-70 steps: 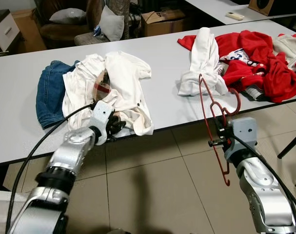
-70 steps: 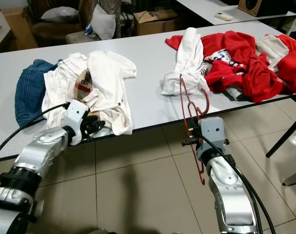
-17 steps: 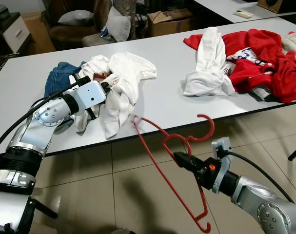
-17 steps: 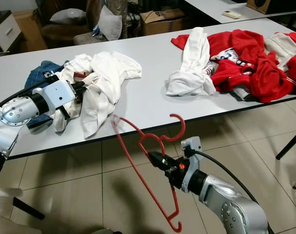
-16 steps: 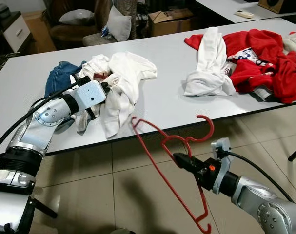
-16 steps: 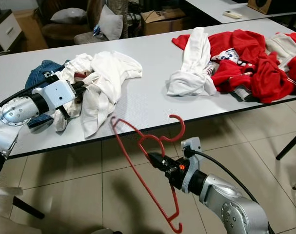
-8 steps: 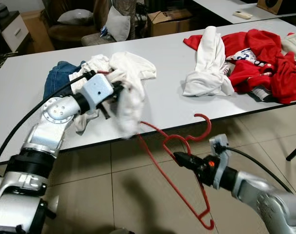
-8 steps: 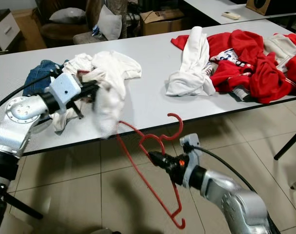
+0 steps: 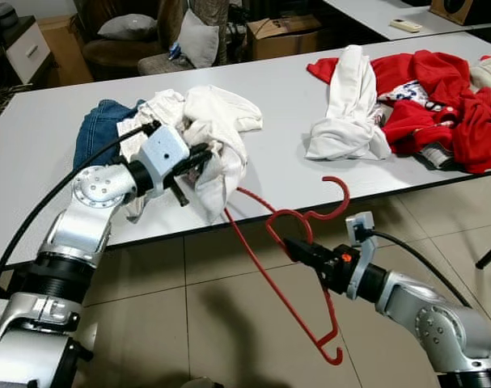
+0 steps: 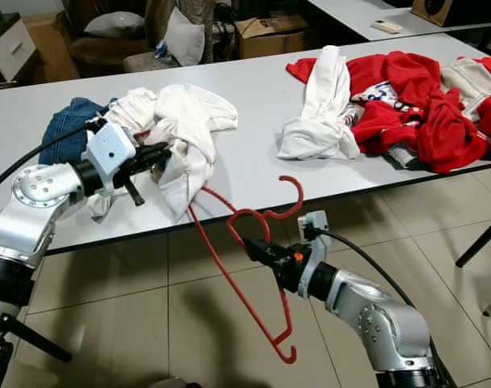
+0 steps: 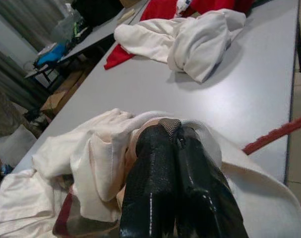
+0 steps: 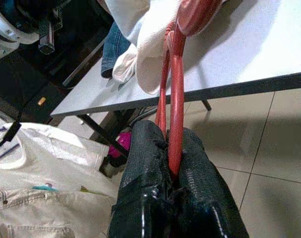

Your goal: Hang hanger

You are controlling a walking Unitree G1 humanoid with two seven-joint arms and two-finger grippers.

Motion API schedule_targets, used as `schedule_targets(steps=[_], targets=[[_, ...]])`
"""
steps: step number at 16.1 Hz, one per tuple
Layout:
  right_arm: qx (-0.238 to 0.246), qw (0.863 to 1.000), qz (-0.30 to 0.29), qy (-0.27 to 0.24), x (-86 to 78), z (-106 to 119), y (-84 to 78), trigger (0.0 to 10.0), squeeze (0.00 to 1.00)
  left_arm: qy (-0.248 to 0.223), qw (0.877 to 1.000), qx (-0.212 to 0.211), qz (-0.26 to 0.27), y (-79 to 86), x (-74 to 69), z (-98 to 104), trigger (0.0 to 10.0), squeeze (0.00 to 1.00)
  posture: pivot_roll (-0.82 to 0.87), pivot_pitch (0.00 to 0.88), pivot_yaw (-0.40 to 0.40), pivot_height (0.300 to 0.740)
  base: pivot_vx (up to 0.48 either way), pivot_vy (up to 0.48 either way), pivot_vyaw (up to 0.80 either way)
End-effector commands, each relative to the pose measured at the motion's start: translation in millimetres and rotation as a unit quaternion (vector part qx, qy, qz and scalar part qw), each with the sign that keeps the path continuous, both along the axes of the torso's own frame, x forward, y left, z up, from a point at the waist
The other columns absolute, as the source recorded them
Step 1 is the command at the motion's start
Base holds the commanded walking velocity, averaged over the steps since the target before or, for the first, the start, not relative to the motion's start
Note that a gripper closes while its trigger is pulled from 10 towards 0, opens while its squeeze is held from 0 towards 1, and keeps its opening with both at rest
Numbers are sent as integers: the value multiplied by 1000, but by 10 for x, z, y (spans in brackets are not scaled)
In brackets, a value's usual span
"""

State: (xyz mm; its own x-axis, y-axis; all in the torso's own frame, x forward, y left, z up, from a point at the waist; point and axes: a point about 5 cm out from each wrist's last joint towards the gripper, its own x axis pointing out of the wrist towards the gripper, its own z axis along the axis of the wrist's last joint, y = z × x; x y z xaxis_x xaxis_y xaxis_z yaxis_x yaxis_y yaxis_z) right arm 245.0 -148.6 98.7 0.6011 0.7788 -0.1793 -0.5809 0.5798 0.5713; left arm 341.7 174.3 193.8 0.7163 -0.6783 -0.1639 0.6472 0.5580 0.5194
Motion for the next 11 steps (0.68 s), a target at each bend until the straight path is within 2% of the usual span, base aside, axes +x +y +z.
schedule_targets(steps=[1, 3, 6, 7, 9, 10, 11], targets=[[-2, 1000, -1, -11, 16, 61, 6, 10000, 0, 6, 1000, -7, -19, -31, -43, 42, 0, 0, -99, 0, 85, 740, 0, 0, 0], [-13, 1000, -20, -8, 90, 69, 40, 10000, 0, 40, 998, -19, -53, -103, -122, 26, 0, 0, -101, 0, 84, 740, 0, 0, 0], [-21, 999, -50, -2, 160, 92, 49, 10000, 0, 98, 991, -15, -91, -144, -251, -48, 0, 0, -98, 0, 75, 740, 0, 0, 0], [-31, 997, -67, -3, 198, 88, 26, 10000, 0, 104, 991, -9, -89, -132, -268, -63, 0, 0, -98, 0, 73, 740, 0, 0, 0], [-61, 990, -126, -20, 306, 104, -81, 10000, 0, 86, 995, 33, -37, 2, -202, -114, 0, 0, -98, 0, 67, 740, 0, 0, 0], [-64, 988, -137, -23, 323, 115, -105, 10000, 0, 83, 995, 39, -28, 28, -191, -120, 0, 0, -98, 0, 67, 740, 0, 0, 0], [-80, 982, -171, -30, 365, 140, -203, 10000, 0, 69, 996, 60, -1, 81, -165, -119, 0, 0, -100, 0, 65, 740, 0, 0, 0]])
